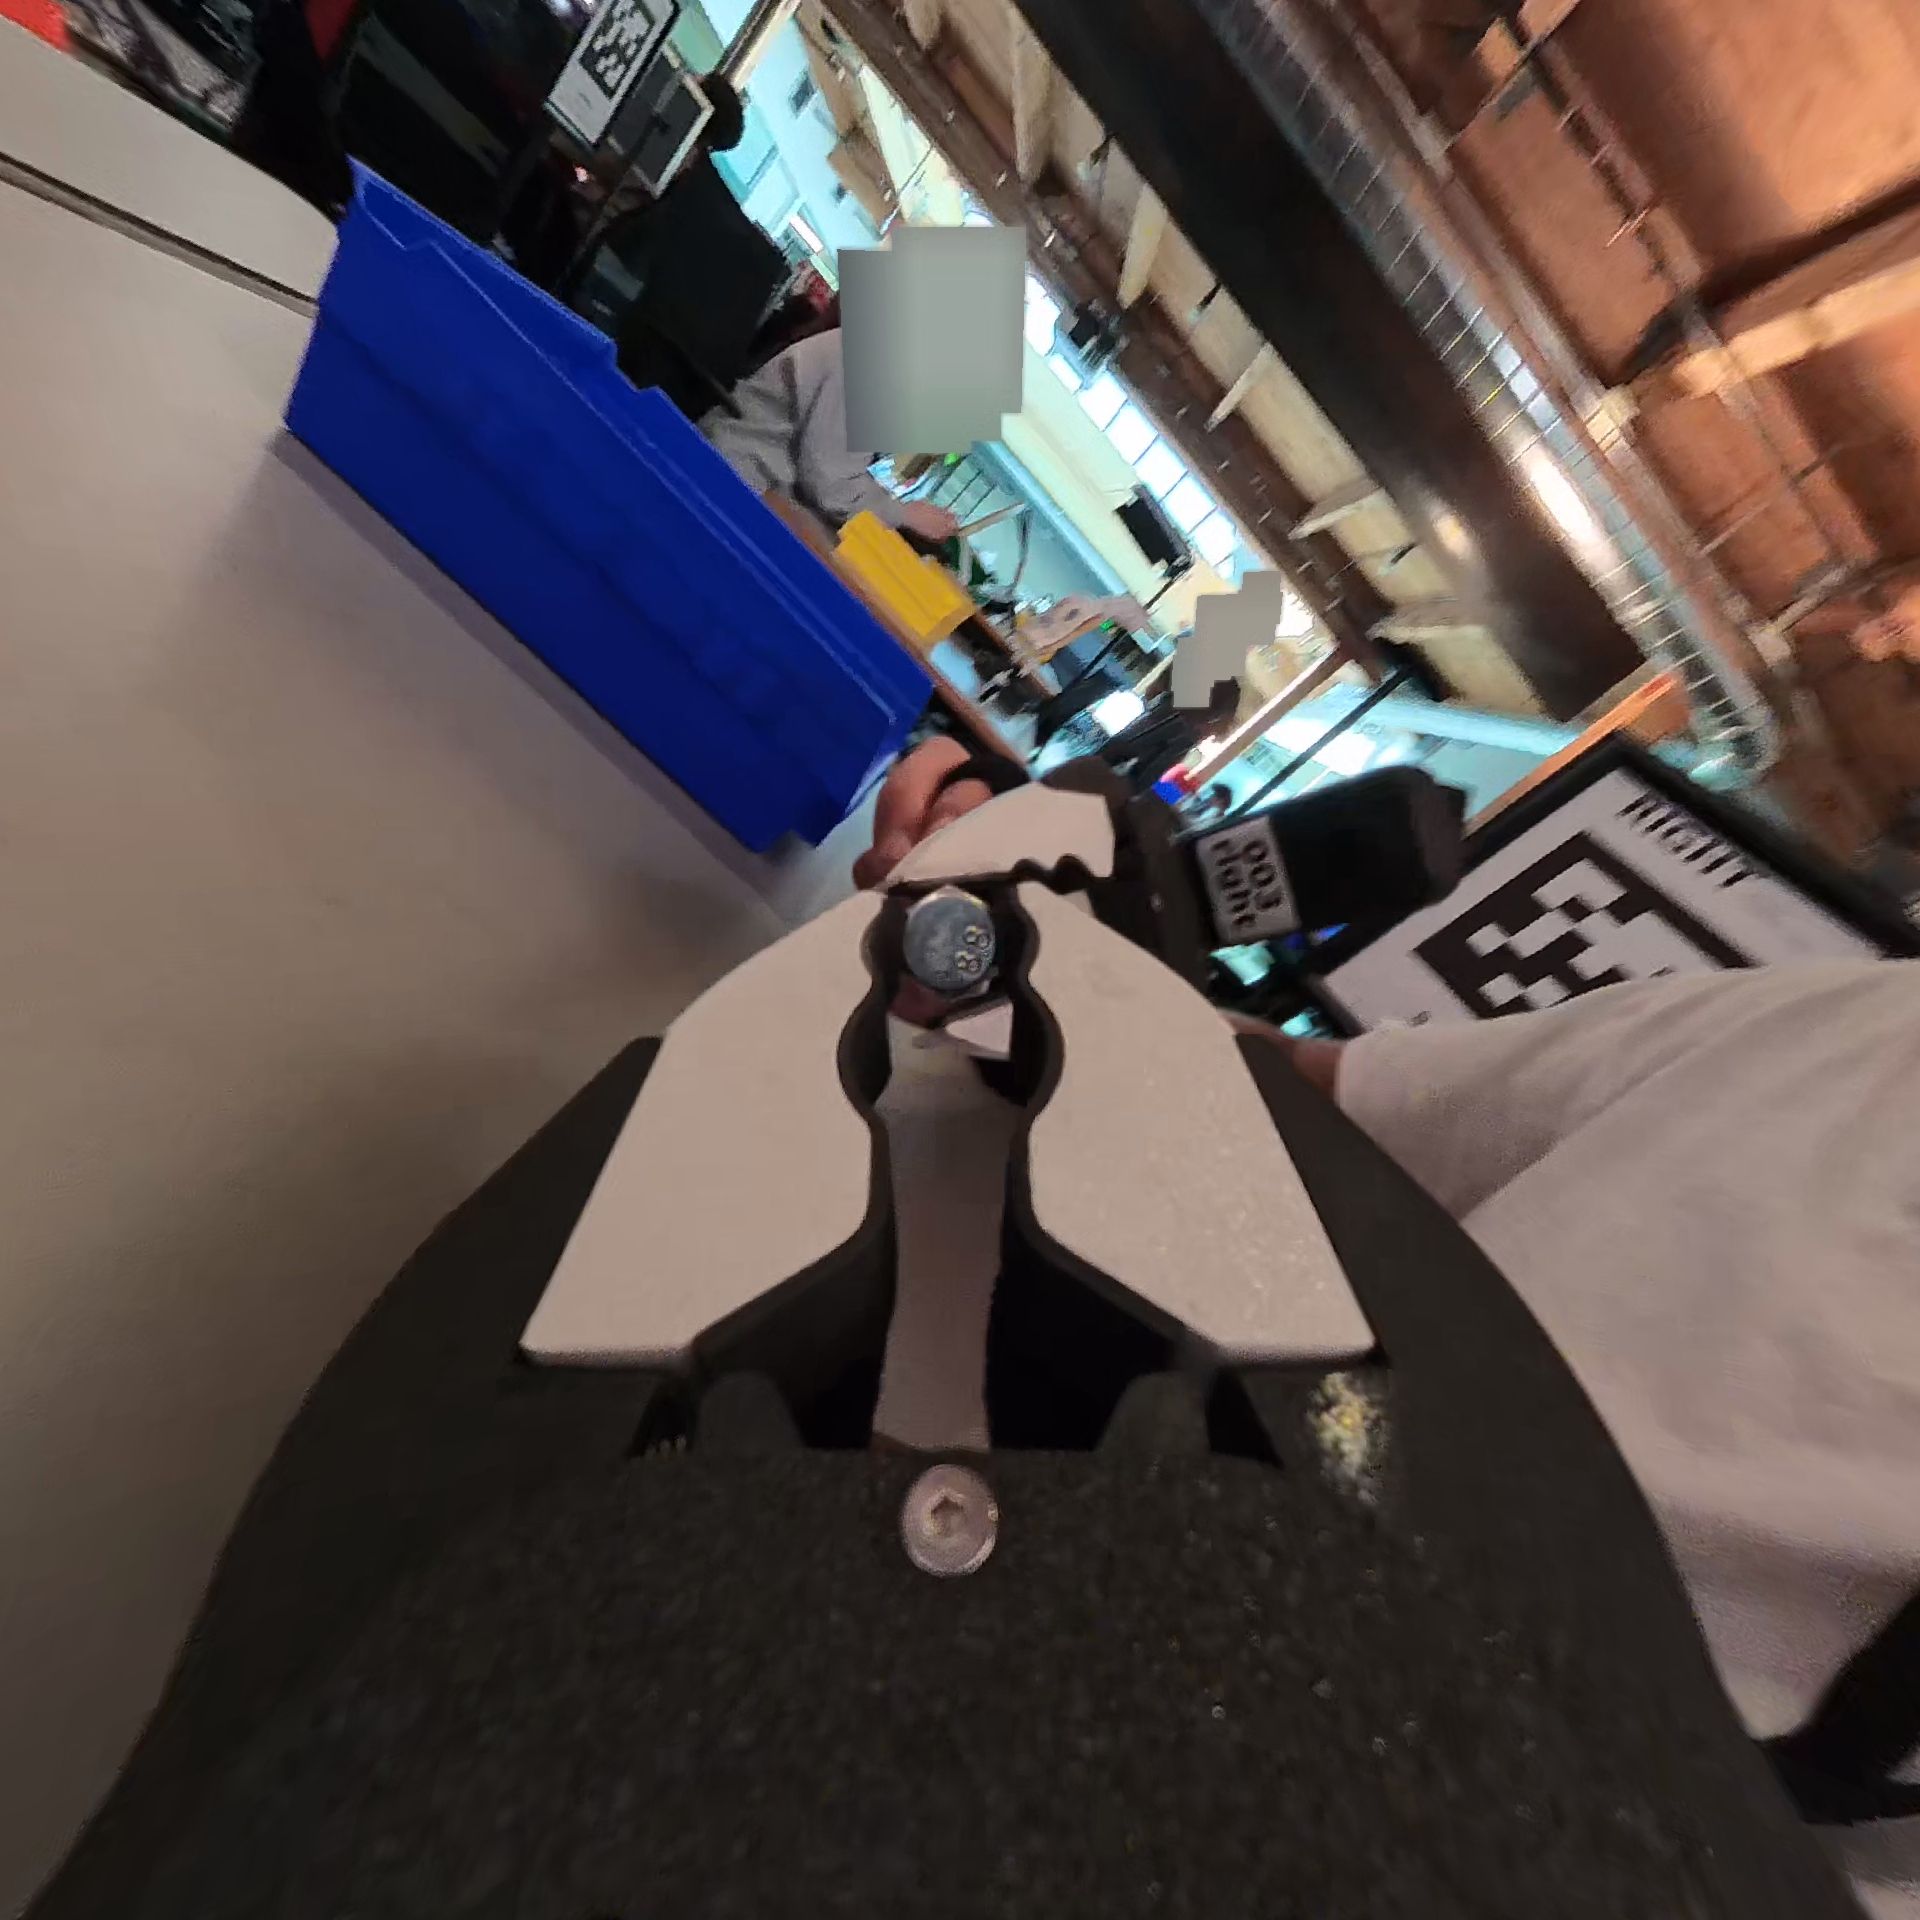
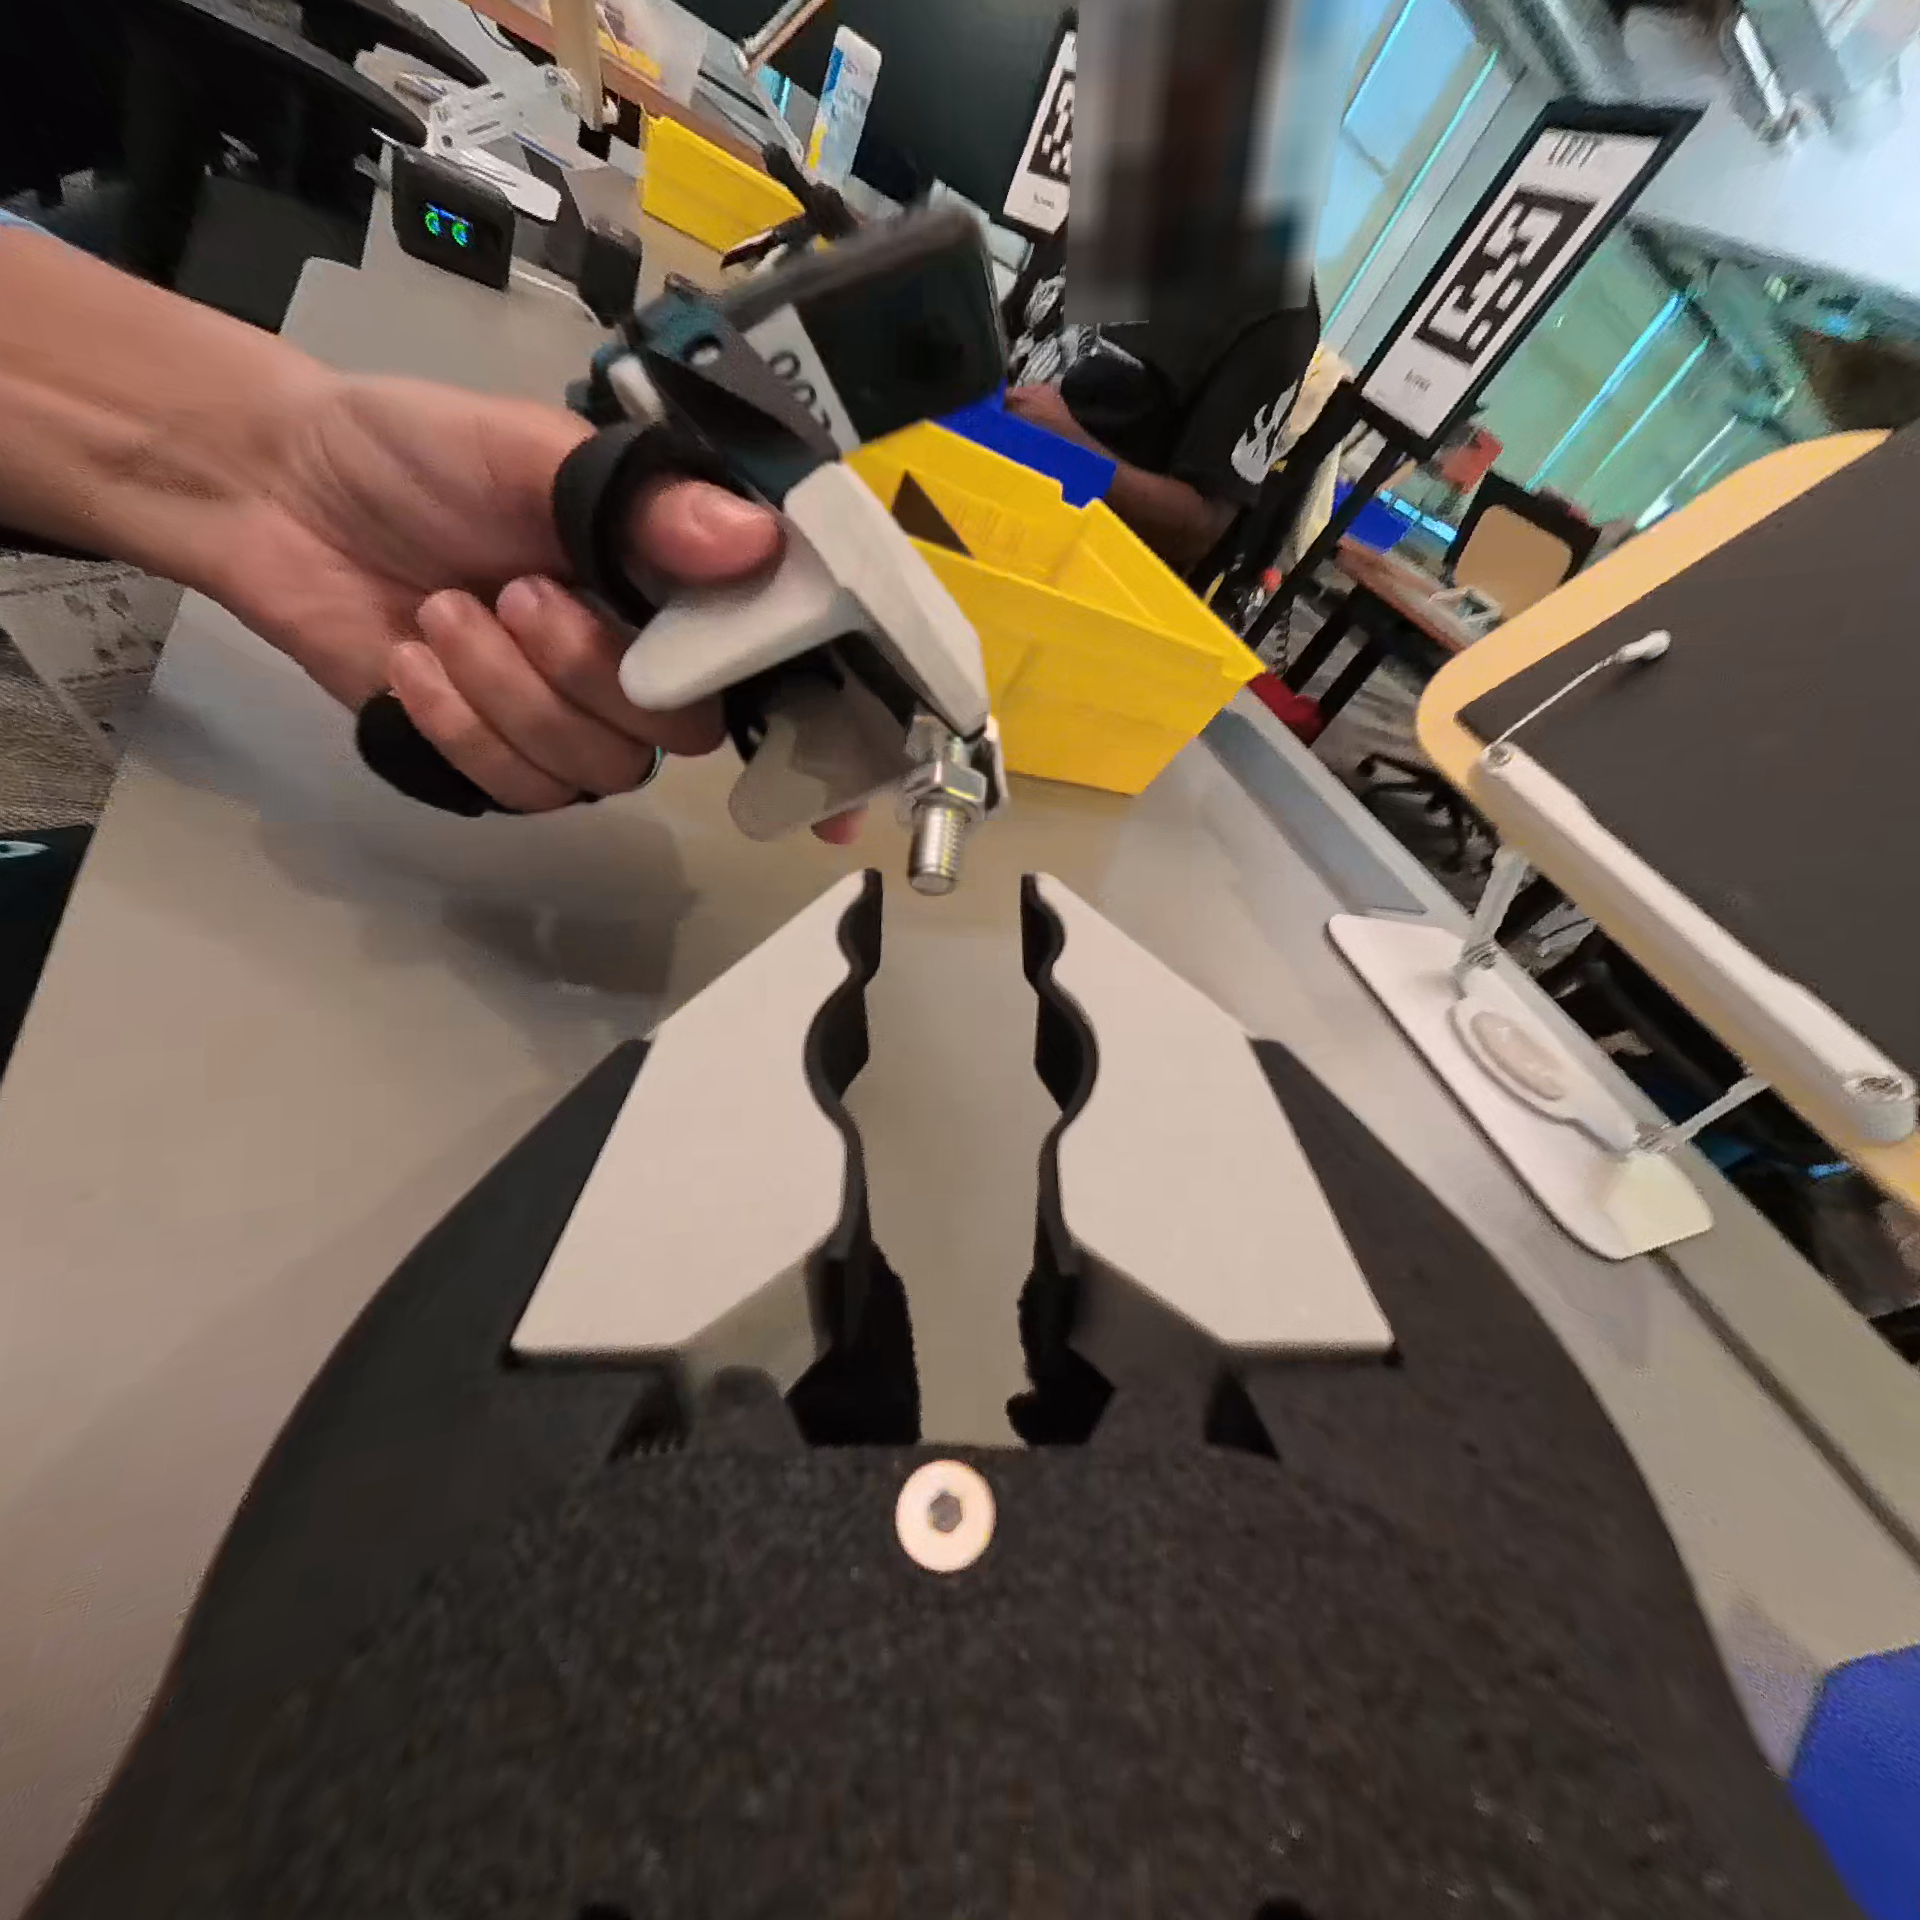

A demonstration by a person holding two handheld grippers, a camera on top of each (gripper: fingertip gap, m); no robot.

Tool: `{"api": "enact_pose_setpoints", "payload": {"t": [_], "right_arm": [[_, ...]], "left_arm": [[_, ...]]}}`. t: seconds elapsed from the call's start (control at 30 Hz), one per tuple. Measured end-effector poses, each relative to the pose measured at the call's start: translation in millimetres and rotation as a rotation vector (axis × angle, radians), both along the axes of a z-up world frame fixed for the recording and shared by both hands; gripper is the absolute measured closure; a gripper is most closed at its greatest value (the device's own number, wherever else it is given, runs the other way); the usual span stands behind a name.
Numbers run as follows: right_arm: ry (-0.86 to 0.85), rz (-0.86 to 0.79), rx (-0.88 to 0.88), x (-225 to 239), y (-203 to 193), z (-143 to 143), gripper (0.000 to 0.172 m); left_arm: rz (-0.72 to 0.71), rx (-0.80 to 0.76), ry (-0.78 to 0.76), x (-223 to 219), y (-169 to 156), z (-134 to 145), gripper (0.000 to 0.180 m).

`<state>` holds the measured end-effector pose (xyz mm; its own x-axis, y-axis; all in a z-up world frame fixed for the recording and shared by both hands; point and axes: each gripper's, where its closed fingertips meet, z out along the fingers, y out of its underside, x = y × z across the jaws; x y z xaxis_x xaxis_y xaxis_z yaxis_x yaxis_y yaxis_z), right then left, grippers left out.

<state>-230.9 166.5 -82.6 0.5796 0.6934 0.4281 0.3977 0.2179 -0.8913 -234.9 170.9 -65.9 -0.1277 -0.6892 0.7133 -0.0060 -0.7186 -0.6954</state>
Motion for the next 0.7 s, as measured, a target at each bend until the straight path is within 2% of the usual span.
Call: {"api": "enact_pose_setpoints", "payload": {"t": [0.13, 0.23, 0.5, 0.63, 0.7], "right_arm": [[0.018, -0.001, -0.069, -1, 0, -6, 0.147], [0.008, -0.002, -0.117, -2, 2, -14, 0.163], [-0.044, 0.03, -0.305, 0, 3, -36, 0.163], [-0.002, -0.022, -0.351, 13, 13, -29, 0.163], [-0.003, -0.101, -0.293, 34, 28, -9, 0.163]], "left_arm": [[0.038, 0.17, 0.079, 2, -2, -4, 0.163], [0.051, 0.254, 0.121, 5, -5, -8, 0.163], [0.094, 0.478, 0.284, 10, -5, -26, 0.162], [0.216, 0.475, 0.326, 5, 13, -24, 0.133], [0.273, 0.497, 0.33, -1, 24, -20, 0.13]]}}
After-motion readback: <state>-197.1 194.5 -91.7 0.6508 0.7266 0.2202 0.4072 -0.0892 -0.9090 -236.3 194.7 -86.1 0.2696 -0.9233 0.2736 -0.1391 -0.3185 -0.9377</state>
